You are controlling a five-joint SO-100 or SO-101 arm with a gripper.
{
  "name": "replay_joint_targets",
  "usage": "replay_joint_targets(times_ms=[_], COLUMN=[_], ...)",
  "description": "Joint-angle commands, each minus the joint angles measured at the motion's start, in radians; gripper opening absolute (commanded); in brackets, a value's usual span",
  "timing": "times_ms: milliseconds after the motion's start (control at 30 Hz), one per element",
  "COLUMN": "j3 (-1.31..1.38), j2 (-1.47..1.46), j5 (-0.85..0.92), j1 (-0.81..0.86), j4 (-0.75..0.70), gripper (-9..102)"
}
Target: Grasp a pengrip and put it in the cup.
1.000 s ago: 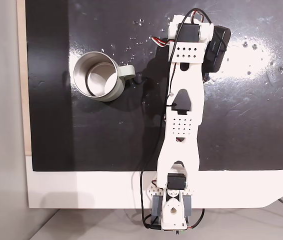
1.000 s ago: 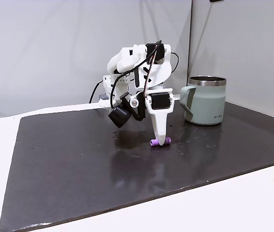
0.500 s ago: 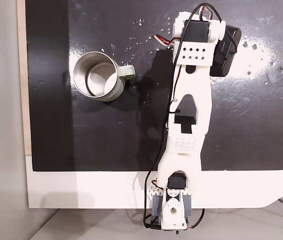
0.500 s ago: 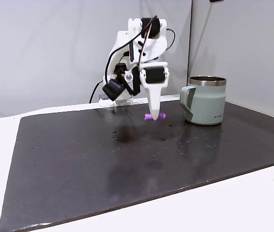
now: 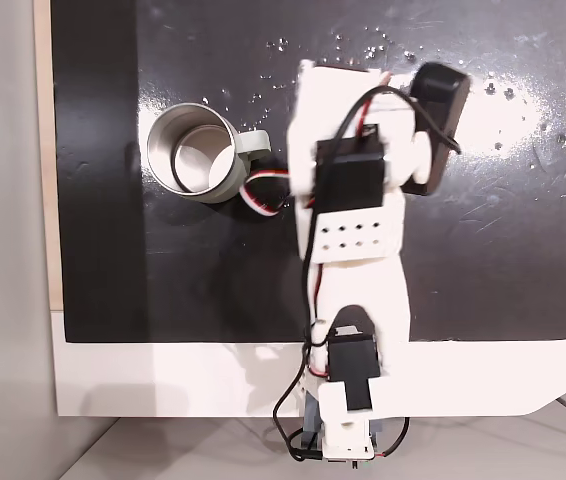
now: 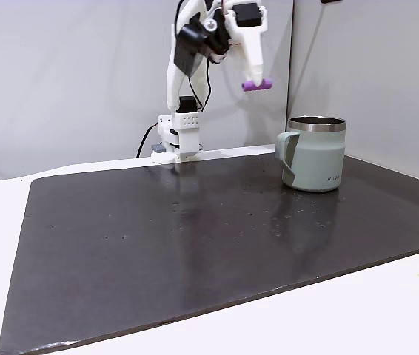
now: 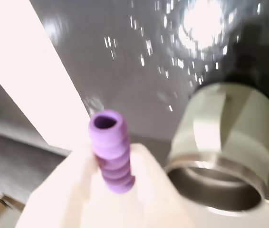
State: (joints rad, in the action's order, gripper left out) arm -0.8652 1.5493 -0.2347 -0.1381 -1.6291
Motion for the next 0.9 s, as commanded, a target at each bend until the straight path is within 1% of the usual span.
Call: replay_joint_targets(times_ms=[0,133,367,533,733,767,867], j3=[-0.011,-0.017,-0.067,-0.121,-0.150,-0.152,-0.144], j2=[0.080,0.057,0.035,0.035,0.040,0.040,0.031], j5=[0.006,0.028,0.089,0.106,0.117,0.121,0.124], j1=[-0.112,-0.225,-0.382,-0.434,-0.436,-0.436,-0.443], j4=[0.054,0.095,0.120,0.124,0.126,0.126,0.126], gripper=[0,0,0,0,0,3,18])
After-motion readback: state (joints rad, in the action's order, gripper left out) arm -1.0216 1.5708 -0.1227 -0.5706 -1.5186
